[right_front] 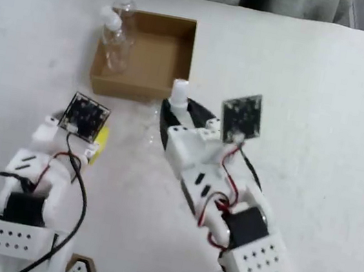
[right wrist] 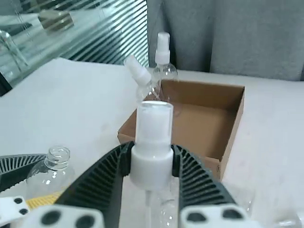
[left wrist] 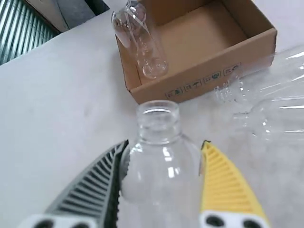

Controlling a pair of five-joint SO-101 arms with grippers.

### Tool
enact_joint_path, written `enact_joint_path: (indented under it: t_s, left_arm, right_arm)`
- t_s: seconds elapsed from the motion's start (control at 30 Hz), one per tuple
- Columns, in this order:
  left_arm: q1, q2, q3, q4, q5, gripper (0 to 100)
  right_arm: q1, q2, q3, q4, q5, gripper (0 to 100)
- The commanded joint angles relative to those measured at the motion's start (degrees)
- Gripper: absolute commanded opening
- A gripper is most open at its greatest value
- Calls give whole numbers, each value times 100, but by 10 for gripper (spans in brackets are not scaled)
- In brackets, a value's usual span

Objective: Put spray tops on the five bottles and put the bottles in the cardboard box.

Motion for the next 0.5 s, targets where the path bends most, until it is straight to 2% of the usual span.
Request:
enact_joint_path:
  t_s: [0.0,0.47]
  left_arm:
    - [40,-382,-26,-158,9,37]
    - [84,-1411,422,-1178,9,35]
  right_arm:
    - [57,-514,26,-92,-62,17]
    - [48,-532,1248,-2774,-62,17]
